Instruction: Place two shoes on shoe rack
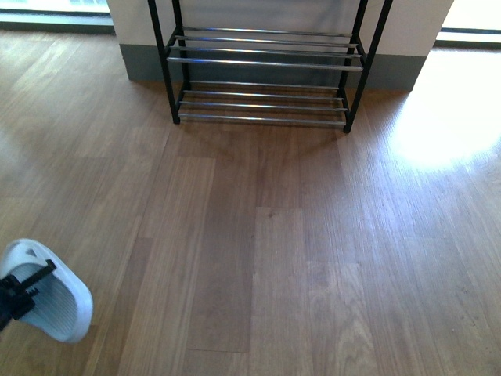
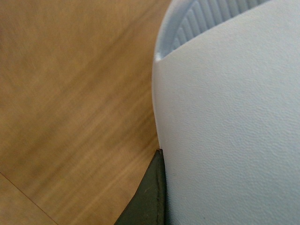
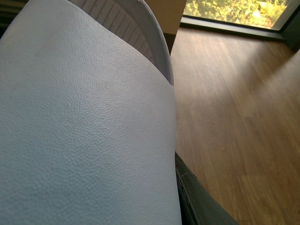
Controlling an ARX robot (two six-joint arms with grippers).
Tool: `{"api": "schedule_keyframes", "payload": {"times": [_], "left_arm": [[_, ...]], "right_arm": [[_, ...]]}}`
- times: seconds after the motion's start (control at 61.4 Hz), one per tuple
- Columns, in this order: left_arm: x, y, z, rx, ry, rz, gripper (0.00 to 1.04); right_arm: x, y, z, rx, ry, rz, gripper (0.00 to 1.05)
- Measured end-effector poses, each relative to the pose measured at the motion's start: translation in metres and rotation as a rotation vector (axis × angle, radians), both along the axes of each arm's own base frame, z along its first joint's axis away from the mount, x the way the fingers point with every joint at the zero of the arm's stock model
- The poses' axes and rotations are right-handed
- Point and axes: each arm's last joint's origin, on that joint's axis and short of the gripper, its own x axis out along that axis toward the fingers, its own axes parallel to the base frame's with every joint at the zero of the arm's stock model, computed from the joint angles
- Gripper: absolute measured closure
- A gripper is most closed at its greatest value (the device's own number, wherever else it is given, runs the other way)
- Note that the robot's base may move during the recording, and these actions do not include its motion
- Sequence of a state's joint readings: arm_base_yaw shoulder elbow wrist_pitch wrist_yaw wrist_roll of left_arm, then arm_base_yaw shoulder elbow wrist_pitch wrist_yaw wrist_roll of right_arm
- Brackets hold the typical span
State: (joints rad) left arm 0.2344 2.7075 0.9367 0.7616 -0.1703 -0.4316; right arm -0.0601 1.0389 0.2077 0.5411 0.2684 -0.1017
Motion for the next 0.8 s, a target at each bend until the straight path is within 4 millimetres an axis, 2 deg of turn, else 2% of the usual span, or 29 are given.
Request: {"api": "schedule_keyframes", "payload": {"times": [0.179,0.228,0.342,0.374,0.423,0.635,0.798], "left_arm": [[-0.01,0.015,0.059,0.143,-0.064,-0.184,1.03],[-0.014,0.018,0.083,0.196,-0.089,-0.25,1.03],[-0.031,0.014,0.139,0.308,-0.152,-0.439,1.03],[-0.033,0.013,0.147,0.324,-0.161,-0.459,1.03],[-0.042,0.01,0.171,0.381,-0.191,-0.508,1.03],[-0.077,-0.001,0.228,0.579,-0.249,-0.574,1.03],[-0.103,-0.008,0.261,0.687,-0.295,-0.597,1.03]], "right_arm": [[0.0,0.0,0.0,0.0,0.0,0.0,1.03],[0.0,0.0,0.0,0.0,0.0,0.0,1.03],[0.0,0.0,0.0,0.0,0.0,0.0,1.03],[0.0,0.0,0.0,0.0,0.0,0.0,1.03],[0.0,0.0,0.0,0.0,0.0,0.0,1.03],[0.0,0.0,0.0,0.0,0.0,0.0,1.03],[0.0,0.0,0.0,0.0,0.0,0.0,1.03]]}}
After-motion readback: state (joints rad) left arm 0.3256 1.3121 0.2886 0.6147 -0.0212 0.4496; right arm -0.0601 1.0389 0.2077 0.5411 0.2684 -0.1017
